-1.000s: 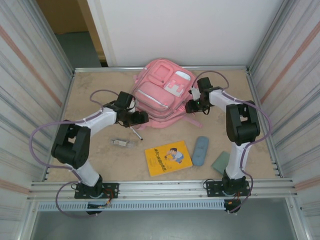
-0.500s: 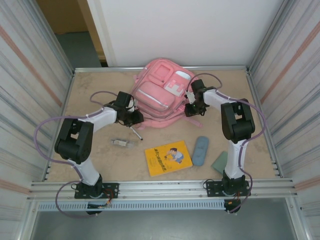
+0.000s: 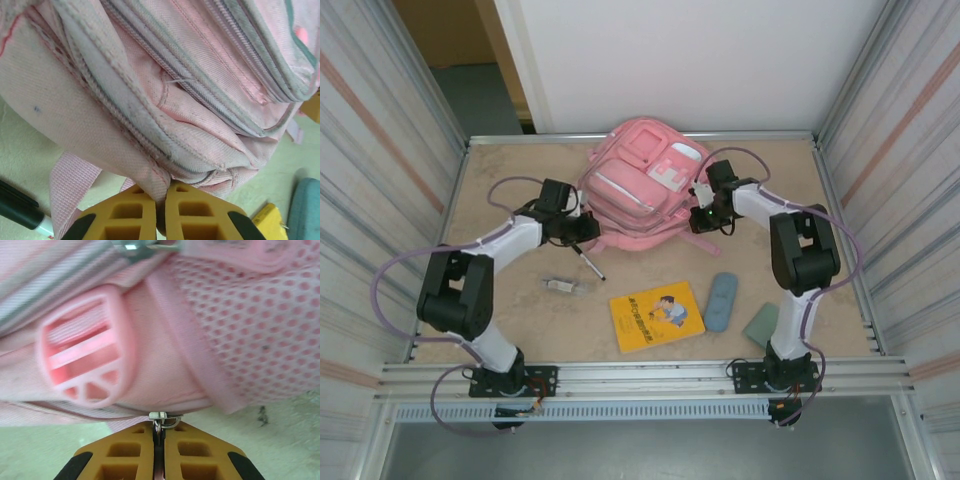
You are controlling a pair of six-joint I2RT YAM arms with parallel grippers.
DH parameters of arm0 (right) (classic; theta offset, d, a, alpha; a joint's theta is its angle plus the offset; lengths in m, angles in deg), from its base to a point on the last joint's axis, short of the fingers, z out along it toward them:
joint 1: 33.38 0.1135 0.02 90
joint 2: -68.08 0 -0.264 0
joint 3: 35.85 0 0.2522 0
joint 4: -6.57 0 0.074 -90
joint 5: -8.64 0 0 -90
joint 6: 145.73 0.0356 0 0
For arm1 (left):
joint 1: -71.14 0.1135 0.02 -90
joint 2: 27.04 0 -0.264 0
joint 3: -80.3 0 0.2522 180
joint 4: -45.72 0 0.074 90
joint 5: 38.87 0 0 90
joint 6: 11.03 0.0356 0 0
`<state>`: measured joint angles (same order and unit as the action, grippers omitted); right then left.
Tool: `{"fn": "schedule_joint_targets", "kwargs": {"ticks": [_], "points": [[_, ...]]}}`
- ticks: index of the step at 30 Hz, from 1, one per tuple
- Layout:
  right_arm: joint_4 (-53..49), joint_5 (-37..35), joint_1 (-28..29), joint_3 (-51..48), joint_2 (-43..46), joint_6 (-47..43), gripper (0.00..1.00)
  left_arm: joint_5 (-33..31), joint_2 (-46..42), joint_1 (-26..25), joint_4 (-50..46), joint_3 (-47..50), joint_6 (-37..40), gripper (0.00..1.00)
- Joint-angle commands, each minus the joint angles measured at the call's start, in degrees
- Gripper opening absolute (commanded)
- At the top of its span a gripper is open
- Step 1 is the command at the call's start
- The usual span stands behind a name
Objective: Pack the student bag
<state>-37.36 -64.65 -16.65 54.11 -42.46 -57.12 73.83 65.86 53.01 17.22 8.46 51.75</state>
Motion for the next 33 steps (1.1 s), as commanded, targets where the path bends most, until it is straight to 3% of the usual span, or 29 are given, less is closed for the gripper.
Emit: {"fn": "schedule_joint_targets", "kwargs": {"ticks": [1, 18, 26, 33], "points": [[0.6, 6.4, 2.0, -0.8, 4.7, 1.7, 0.05, 3.5, -3.4, 0.1, 1.1, -3.0, 1.2, 0.0], [2.0, 20.3, 13.8, 0.2, 8.1, 8.8, 0.08, 1.1, -1.3, -2.5, 9.4, -0.7, -1.5, 0.0], [9.3, 22.4, 19.6, 0.6, 5.3, 16.7, 0.12, 1.0, 0.0, -3.8, 13.5, 2.0, -3.3, 0.0], [7.6, 17.5, 20.3, 1.9, 2.7, 19.3, 0.22, -1.0, 0.4, -3.7, 13.4, 4.3, -2.8, 0.02]]}}
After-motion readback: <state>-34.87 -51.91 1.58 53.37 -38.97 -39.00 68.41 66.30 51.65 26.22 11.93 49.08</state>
